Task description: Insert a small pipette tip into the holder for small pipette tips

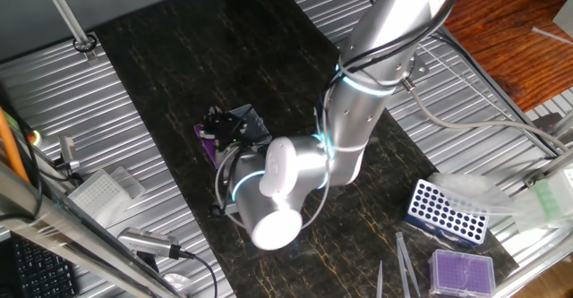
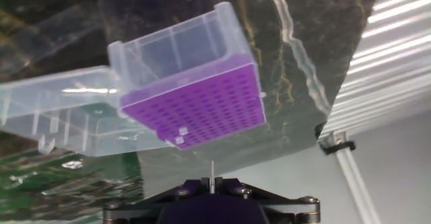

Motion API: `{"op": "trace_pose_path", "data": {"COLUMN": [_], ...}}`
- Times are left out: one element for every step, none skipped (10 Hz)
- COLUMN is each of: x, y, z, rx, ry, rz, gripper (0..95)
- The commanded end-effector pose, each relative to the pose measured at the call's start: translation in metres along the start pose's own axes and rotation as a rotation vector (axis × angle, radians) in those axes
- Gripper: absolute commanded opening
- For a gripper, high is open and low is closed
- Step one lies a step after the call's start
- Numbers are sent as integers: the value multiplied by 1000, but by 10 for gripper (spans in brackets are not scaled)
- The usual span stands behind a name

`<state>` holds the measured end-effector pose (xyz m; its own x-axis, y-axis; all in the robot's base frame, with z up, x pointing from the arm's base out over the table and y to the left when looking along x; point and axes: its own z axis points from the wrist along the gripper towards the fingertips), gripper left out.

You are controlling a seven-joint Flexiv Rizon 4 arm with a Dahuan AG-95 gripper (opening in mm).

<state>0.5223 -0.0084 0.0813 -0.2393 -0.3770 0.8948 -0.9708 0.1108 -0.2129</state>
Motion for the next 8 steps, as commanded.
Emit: {"op": "trace_pose_path", "data": {"x": [4,10,14,17,20,22,26,26], "y": [2,3,4,5,6,8,9,10], "z": [-1,-2,-1,0,2,4,5,6], "rx": [37,55,75,84,92,100,107,111], "ry": [-39,-50,-51,-52,-55,-56,-54,-47], "rz": [-79,-117,-155,-169,-179,-187,-198,-205], "gripper": [0,0,0,0,0,0,0,0]}}
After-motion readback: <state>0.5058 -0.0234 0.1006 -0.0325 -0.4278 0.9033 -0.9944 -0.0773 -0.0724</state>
